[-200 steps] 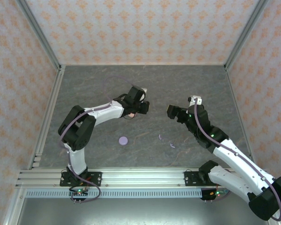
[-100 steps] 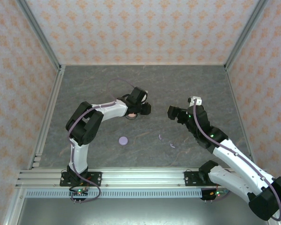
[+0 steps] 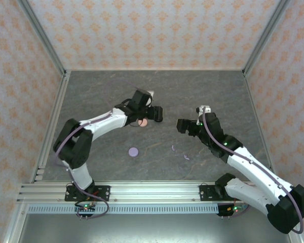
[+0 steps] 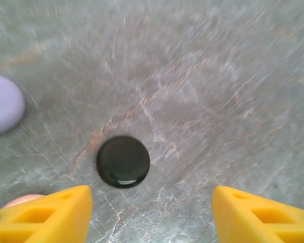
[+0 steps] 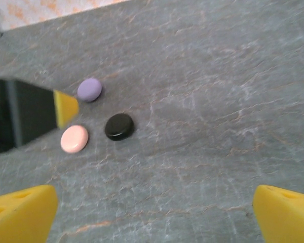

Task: Insert wireless bluetooth earbuds into charging case

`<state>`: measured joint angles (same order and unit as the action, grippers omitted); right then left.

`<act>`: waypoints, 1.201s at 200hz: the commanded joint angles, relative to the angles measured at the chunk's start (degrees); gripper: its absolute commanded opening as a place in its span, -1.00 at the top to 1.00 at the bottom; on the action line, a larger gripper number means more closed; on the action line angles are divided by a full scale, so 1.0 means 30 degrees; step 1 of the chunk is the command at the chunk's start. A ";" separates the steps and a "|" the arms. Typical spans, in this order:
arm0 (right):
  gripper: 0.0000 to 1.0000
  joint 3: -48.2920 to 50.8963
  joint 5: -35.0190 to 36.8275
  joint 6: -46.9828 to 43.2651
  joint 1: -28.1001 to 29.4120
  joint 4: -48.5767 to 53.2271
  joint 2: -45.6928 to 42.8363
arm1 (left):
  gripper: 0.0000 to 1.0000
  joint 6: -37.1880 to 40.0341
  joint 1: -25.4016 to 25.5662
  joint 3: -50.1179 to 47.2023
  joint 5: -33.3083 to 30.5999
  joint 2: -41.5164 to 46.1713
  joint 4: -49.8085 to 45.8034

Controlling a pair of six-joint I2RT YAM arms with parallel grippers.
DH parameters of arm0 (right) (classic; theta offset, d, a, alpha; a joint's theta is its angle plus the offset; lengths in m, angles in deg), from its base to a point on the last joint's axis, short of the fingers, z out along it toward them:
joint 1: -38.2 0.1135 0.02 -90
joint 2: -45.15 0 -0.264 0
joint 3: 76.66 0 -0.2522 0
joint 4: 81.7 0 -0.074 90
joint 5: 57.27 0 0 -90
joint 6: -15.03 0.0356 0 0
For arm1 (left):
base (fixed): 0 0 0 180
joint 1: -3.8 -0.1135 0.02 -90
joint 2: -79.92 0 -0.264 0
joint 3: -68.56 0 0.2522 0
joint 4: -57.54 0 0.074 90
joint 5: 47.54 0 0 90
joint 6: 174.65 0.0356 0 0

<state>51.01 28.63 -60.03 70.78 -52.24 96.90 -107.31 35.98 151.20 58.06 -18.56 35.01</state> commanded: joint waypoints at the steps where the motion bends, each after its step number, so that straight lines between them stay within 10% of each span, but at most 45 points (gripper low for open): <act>1: -0.99 -0.0570 -0.2170 -0.0211 -0.0059 -0.0758 0.0174 | -0.30 0.0271 -0.0526 -0.0954 -0.0952 0.1566 -0.0338; 120: -0.99 -0.6251 -0.2152 -0.4733 0.7788 0.1202 1.0706 | -0.59 -0.1793 -0.5835 -0.8552 0.0004 0.7980 0.1986; 240: -0.99 -1.4882 -0.2902 -1.1286 1.0108 0.5867 2.0937 | -0.74 -0.1832 -0.9869 -1.1999 0.1858 1.0965 0.1973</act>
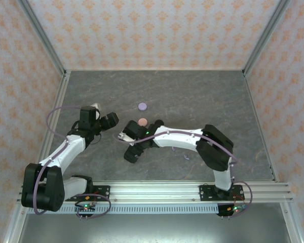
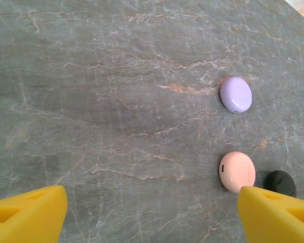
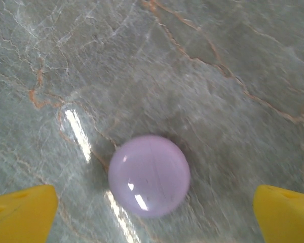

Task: Insert wireless bluetooth earbuds into charging case

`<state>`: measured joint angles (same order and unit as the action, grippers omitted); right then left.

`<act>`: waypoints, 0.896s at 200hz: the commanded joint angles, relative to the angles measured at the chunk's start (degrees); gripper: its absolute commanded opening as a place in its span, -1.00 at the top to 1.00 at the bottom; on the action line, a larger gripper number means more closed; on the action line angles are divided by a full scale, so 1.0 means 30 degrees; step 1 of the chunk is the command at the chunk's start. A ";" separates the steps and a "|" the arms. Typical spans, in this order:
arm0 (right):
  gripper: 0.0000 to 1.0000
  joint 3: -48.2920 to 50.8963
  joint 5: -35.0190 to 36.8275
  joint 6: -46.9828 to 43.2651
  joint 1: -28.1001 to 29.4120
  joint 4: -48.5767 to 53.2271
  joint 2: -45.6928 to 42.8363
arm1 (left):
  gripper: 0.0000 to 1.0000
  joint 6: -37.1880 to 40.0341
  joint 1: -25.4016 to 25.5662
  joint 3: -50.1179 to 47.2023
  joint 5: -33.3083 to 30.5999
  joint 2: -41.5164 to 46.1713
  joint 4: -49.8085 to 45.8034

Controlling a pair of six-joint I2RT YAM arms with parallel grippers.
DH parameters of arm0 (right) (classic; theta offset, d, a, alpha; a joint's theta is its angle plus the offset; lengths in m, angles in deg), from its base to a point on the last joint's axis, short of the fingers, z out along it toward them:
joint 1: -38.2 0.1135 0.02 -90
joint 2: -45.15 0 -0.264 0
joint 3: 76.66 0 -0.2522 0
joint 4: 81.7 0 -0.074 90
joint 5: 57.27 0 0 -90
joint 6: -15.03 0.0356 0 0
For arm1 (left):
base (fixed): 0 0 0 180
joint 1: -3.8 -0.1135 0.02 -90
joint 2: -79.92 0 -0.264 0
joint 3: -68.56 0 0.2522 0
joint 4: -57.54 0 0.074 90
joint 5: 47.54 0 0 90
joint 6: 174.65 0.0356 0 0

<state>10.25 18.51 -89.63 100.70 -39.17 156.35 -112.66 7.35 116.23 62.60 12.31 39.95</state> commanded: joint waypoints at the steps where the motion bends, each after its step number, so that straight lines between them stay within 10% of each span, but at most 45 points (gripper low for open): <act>1: -0.99 -0.1356 0.0481 -0.1447 0.0139 0.1525 0.1173 | -0.74 -0.0057 -0.0330 -0.0344 0.0345 0.0680 0.0319; 179: -0.19 -0.2001 0.0432 -0.1513 0.0143 0.3363 0.2688 | -0.77 0.0049 -0.0920 -0.0705 0.0793 0.1064 0.0093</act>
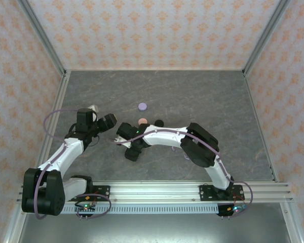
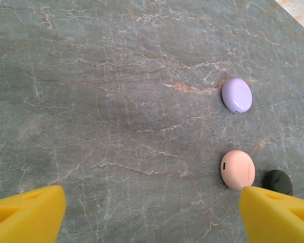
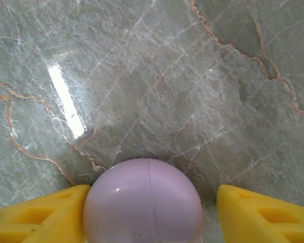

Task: Insert wireless bluetooth earbuds into charging case

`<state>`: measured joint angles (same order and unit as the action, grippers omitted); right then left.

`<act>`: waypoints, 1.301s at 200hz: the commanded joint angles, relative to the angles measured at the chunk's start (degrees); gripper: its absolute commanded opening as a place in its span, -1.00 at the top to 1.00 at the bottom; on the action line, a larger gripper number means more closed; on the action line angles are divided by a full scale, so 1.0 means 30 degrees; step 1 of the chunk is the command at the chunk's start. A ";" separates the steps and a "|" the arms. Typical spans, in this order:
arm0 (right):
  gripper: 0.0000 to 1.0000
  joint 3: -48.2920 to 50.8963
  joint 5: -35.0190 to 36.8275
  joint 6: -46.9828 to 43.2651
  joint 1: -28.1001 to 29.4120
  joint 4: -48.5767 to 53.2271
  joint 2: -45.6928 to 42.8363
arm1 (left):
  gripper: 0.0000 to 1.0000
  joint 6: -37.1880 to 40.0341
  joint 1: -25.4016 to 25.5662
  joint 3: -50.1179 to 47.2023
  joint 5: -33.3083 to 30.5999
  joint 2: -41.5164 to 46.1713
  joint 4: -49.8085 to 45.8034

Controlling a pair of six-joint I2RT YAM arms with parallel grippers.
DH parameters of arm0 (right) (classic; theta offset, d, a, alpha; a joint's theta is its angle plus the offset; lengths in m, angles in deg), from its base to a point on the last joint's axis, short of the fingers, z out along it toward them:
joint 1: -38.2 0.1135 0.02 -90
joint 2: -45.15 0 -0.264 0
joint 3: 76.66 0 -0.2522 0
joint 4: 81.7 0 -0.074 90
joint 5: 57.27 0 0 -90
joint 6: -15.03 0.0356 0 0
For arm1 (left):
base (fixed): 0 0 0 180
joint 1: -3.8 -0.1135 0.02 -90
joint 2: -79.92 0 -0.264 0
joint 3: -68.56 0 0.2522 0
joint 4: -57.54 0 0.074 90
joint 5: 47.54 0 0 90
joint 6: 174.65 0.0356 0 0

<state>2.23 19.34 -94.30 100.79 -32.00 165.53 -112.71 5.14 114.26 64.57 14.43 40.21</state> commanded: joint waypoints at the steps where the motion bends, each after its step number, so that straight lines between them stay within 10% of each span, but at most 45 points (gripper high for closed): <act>1: -0.17 0.0701 0.0170 0.0052 0.0114 0.0971 -0.0386 | -0.77 0.0064 -0.0184 -0.0046 0.0148 0.0371 0.0013; 178: 0.15 0.9620 0.2184 -0.3160 -0.2231 -1.0838 -1.5159 | -0.71 -0.1272 0.2419 0.1939 0.7636 0.2316 0.1643; 260: 0.15 0.9957 0.2416 -0.5911 -0.2230 -1.2044 -1.6534 | -0.80 -0.1717 0.4571 0.3250 0.8660 0.5305 0.3323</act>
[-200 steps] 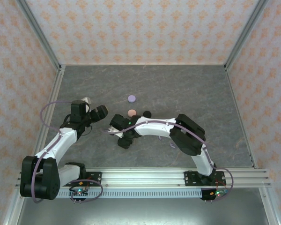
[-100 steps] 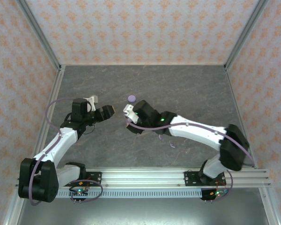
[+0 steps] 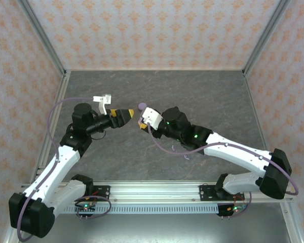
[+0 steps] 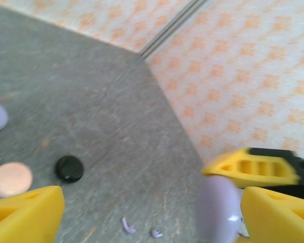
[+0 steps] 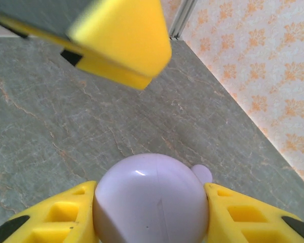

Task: Insert wireless bluetooth earbuds into charging case

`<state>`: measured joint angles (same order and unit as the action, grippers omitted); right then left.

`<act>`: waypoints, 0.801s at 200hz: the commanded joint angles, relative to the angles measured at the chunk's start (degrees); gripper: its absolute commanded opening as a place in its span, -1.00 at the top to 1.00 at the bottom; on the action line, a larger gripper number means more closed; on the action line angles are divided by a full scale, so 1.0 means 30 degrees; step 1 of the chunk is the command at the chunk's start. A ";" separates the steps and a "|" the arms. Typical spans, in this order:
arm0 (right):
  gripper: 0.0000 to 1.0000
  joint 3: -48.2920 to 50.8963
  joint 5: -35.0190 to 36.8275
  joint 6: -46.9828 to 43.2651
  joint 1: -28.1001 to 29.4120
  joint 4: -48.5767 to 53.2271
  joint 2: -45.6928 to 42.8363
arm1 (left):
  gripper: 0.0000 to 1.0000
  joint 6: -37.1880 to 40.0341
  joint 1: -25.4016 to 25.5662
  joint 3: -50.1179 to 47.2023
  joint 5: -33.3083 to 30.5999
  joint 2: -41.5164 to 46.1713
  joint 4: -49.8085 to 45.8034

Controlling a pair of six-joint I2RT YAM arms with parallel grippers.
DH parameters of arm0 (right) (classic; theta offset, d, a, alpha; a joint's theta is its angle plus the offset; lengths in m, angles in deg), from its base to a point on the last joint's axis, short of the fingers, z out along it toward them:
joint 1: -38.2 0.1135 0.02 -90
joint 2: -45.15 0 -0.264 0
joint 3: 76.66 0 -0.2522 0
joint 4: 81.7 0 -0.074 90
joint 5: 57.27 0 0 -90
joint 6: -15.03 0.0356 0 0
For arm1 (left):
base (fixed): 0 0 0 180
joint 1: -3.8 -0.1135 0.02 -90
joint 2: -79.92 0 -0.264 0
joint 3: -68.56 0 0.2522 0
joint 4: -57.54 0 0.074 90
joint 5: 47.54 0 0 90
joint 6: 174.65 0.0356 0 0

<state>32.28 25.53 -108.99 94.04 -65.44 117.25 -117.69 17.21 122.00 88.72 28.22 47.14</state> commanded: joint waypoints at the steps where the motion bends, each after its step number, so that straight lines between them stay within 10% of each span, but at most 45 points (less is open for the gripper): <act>1: 0.15 -0.0061 0.0337 -0.1034 0.0022 -0.0895 -0.0444 | -0.80 -0.0030 0.0589 0.0680 0.0622 0.0724 0.1002; 160: 0.15 -0.0108 -0.0165 -0.1243 0.0010 -0.1216 -0.0813 | -0.14 0.3048 0.3276 0.2659 0.1858 -0.2457 -0.1524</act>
<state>32.28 25.40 -112.38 94.04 -66.81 116.90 -110.85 26.35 128.10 93.07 21.75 44.54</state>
